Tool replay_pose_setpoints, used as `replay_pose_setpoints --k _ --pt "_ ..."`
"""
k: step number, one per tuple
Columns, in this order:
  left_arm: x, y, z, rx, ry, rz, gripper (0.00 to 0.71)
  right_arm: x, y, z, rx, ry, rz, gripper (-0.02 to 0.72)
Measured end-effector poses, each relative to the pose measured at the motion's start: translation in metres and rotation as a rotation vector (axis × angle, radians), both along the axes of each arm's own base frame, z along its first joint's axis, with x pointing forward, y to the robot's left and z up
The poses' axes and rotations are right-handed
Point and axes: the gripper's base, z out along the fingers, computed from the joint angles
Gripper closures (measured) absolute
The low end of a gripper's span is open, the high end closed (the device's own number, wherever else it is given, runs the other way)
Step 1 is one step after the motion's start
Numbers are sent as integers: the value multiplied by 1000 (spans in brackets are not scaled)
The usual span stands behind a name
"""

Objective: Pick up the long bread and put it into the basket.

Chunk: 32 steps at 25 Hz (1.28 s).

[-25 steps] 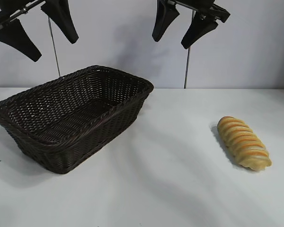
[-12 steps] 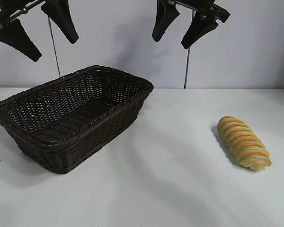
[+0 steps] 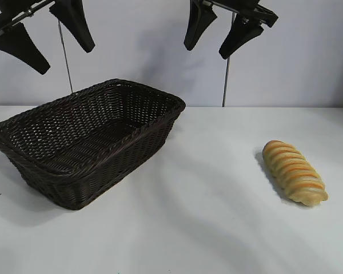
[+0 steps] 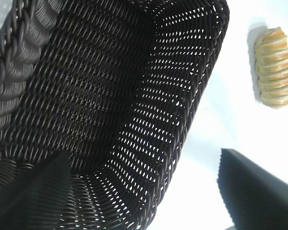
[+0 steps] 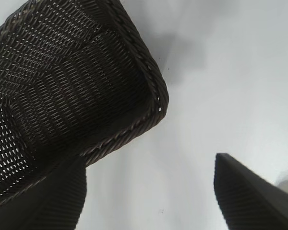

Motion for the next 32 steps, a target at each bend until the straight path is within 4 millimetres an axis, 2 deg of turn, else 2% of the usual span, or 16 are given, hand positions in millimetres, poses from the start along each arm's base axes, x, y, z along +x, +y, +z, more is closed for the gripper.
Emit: replay_pose_setpoints --k 7,13,20,32 --pt "-22 4 8 1 8 -1 105 0 0 0 -1 0 0 167" --pt "-59 11 -8 15 89 21 105 0 0 0 -1 -1 0 167" --pt "-85 20 -27 -11 109 282 105 0 0 0 -3 -2 -1 167" --pt "-87 33 -63 -26 170 747 105 0 0 0 -4 -2 -1 167"
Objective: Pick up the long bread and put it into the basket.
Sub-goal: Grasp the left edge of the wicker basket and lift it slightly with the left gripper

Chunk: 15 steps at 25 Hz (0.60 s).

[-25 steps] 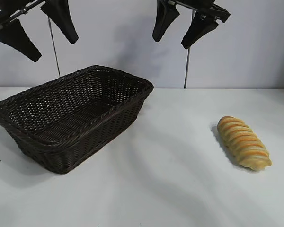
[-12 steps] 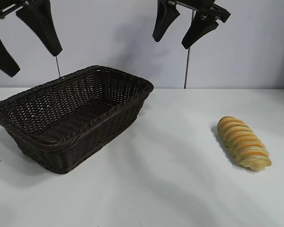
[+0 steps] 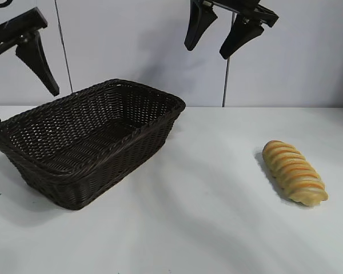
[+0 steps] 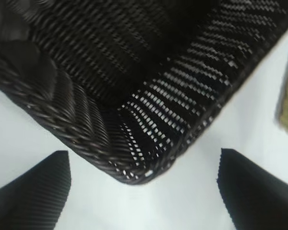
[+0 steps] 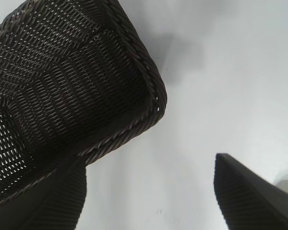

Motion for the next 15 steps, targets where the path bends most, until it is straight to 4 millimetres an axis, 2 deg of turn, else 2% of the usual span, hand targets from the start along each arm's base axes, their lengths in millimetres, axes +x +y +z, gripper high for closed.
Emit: replay_pose_setpoints --k 7,15 --pt "-1 5 -6 29 18 73 105 0 0 0 0 0 0 167" --pt "1 6 -5 41 -4 76 105 0 0 0 0 0 0 167"
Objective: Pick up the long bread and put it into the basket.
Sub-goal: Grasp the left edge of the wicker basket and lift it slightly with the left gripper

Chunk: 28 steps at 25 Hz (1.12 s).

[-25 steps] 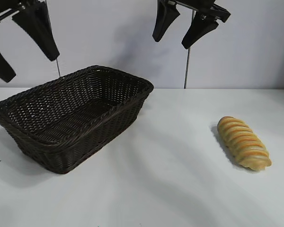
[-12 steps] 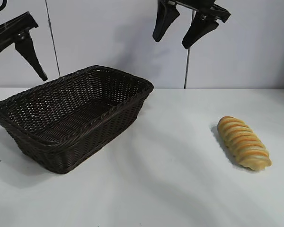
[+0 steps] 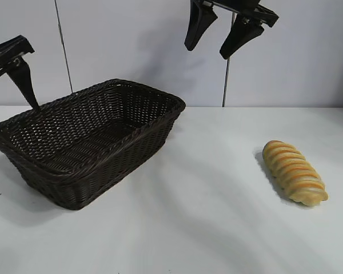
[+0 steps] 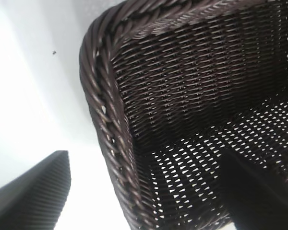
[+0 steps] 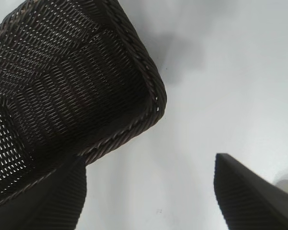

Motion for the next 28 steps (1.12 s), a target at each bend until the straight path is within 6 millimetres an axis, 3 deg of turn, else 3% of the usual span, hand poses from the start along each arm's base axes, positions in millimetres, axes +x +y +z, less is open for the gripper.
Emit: replay_pose_setpoints --k 7,23,25,28 --pt "4 0 -2 2 -25 8 105 0 0 0 0 1 0 167" --pt "28 -5 -77 5 118 59 105 0 0 0 -1 1 0 167" --pt "28 -5 -78 -6 121 69 123 0 0 0 -1 1 0 167" --pt "28 -6 -78 -14 123 75 233 0 0 0 -1 1 0 167"
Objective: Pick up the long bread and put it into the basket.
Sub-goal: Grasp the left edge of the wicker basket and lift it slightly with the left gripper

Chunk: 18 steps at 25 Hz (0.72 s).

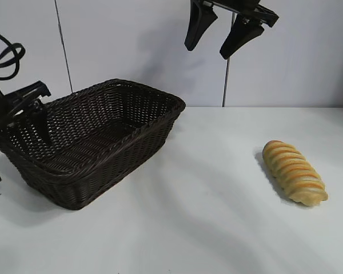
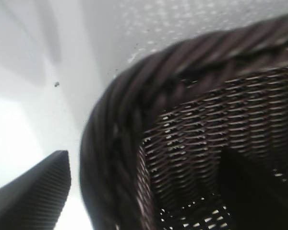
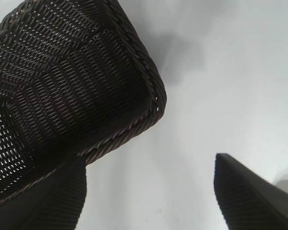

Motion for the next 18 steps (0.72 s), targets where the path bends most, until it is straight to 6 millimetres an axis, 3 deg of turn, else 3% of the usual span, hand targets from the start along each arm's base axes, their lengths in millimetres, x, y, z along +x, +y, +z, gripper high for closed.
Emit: replay_pose_setpoints --k 5,10,18 --pt "0 0 0 -1 4 0 459 0 0 0 0 0 0 167" --pt "0 0 0 -10 5 16 607 0 0 0 0 0 0 167" --pt "-4 -1 9 -19 17 7 607 0 0 0 0 0 0 167"
